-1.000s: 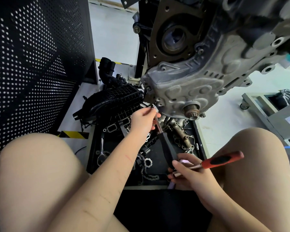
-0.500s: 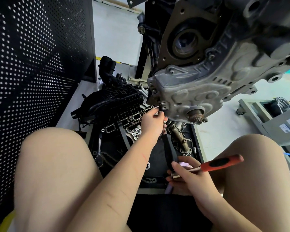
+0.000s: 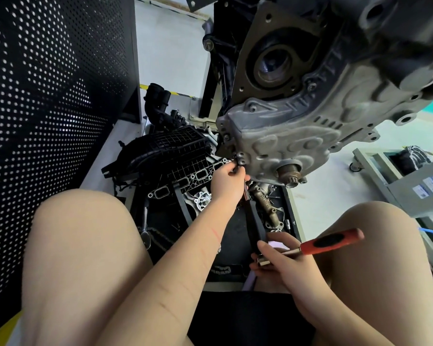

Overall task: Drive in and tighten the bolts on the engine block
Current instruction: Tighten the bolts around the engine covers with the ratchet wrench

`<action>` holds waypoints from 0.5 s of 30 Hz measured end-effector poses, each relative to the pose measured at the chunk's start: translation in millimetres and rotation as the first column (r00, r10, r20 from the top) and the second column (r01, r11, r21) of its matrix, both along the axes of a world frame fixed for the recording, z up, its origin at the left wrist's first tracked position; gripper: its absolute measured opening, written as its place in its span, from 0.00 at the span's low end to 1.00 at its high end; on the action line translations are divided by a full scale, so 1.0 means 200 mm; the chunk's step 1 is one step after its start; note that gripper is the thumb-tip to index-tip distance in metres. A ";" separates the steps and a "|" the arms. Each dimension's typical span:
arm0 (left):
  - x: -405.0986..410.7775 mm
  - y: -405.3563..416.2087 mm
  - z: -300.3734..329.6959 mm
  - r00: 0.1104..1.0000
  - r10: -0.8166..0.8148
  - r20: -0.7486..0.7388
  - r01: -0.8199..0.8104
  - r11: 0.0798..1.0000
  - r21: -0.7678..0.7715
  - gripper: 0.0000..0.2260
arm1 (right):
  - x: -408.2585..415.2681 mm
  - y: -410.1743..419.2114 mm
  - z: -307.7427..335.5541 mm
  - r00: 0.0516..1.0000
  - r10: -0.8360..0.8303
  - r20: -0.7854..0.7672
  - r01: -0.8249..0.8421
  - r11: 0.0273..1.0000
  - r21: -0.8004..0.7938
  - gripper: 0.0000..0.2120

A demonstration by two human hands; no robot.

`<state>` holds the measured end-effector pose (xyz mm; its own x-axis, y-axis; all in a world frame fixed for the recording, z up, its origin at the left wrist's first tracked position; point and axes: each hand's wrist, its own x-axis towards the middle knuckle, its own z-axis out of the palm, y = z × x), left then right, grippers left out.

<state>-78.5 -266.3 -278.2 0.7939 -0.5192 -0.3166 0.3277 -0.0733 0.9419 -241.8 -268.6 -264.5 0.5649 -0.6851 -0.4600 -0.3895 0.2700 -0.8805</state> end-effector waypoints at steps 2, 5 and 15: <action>0.00 0.00 0.00 1.000 0.004 -0.007 -0.004 1.000 0.000 0.06 | 0.00 0.00 0.01 1.000 0.001 -0.001 -0.001 1.000 -0.008 0.07; -0.01 0.00 0.01 1.000 0.023 -0.018 -0.022 1.000 0.000 0.07 | 0.00 0.01 0.02 1.000 0.011 -0.006 -0.011 1.000 -0.022 0.06; 0.02 -0.01 0.00 1.000 0.025 -0.008 -0.025 0.999 0.024 0.08 | 0.03 0.01 0.07 1.000 0.018 -0.010 -0.017 0.996 0.085 0.07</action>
